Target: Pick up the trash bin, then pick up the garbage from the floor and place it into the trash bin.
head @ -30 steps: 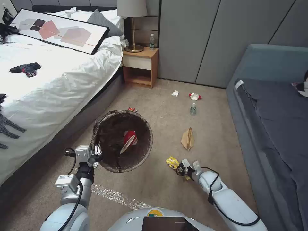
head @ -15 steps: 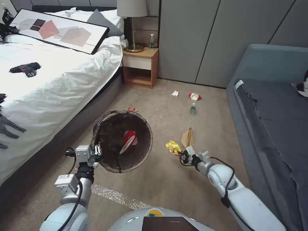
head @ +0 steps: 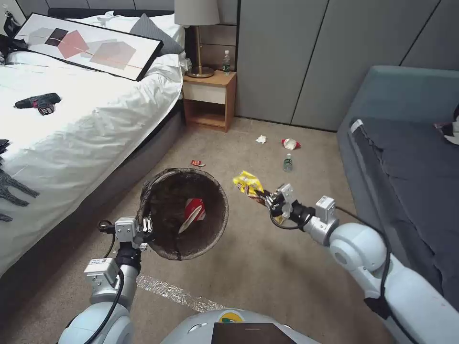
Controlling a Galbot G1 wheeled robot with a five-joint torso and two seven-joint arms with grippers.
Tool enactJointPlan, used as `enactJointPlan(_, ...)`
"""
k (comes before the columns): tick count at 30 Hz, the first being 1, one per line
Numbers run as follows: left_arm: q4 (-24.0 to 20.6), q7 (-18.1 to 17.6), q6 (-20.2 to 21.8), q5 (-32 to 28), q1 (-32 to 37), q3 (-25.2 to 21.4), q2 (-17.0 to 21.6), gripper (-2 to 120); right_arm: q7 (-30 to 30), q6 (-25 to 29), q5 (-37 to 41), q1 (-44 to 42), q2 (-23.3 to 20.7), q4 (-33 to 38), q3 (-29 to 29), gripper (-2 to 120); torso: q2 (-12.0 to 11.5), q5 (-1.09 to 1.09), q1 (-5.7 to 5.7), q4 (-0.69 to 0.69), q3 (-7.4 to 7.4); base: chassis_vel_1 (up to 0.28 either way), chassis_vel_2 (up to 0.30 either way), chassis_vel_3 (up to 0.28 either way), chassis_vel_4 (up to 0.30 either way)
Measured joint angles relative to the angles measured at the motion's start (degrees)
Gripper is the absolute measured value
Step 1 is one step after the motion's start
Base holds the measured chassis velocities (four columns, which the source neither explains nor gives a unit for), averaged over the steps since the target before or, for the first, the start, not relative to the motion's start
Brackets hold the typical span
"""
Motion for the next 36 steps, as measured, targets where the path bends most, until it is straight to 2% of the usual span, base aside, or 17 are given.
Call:
enactJointPlan(3, 0.0, 0.0, 0.0, 0.0, 0.0, 0.2, 0.0, 3, 0.0, -0.5, 2.3, 2.2, -0.8, 2.4, -1.3, 0, 0.0, -0.01, 0.00, 0.01, 0.00, 0.000, 0.000, 0.000, 0.000)
enactJointPlan(9, 0.0, 0.2, 0.1, 0.1, 0.0, 0.4, 0.1, 3, 0.1, -2.4, 6.8, 10.0, -0.4, 5.6, -8.2, 0, 0.0, 0.00, 0.00, 0.00, 0.00, 0.000, 0.000, 0.000, 0.000)
enactJointPlan(12, 0.0, 0.3, 0.3, 0.1, 0.0, 0.4, 0.3, 3, 1.3, -3.3, 8.0, 15.4, 0.6, 5.6, -14.6, 0, 0.0, 0.00, 0.00, 0.01, 0.00, 0.000, 0.000, 0.000, 0.000)
enactJointPlan(14, 0.0, 0.3, 0.3, 0.1, 0.0, 0.4, 0.3, 3, 1.5, -3.4, 8.1, 16.5, 0.9, 5.5, -15.9, 0, 0.0, -0.01, 0.00, 0.01, 0.00, 0.000, 0.000, 0.000, 0.000)
enactJointPlan(18, 0.0, 0.5, 0.4, 0.2, 0.1, 0.3, 0.3, 3, 3.5, -4.4, 8.3, 22.4, 3.0, 4.7, -23.1, 0, 0.0, -0.01, 0.00, 0.00, 0.00, 0.000, 0.000, 0.000, 0.000)
enactJointPlan(25, 0.0, 0.6, 0.4, 0.2, 0.1, 0.2, 0.1, 3, 5.0, -5.6, 7.3, 25.8, 5.2, 2.8, -28.4, 0, 0.0, 0.00, 0.00, 0.00, 0.00, 0.000, 0.000, 0.000, 0.000)
enactJointPlan(34, 0.0, 0.7, 0.5, 0.3, 0.1, 0.1, -0.1, 3, 6.2, -6.0, 4.9, 25.4, 6.1, 1.5, -30.8, -1, 0.0, 0.00, 0.00, 0.00, 0.00, 0.000, 0.000, 0.000, 0.000)
enactJointPlan(36, 0.0, 0.7, 0.5, 0.3, 0.2, 0.1, -0.1, 3, 6.4, -6.2, 4.7, 25.4, 6.2, 1.5, -30.9, 3, 0.0, 0.00, 0.00, 0.00, 0.00, 0.000, 0.000, 0.000, 0.000)
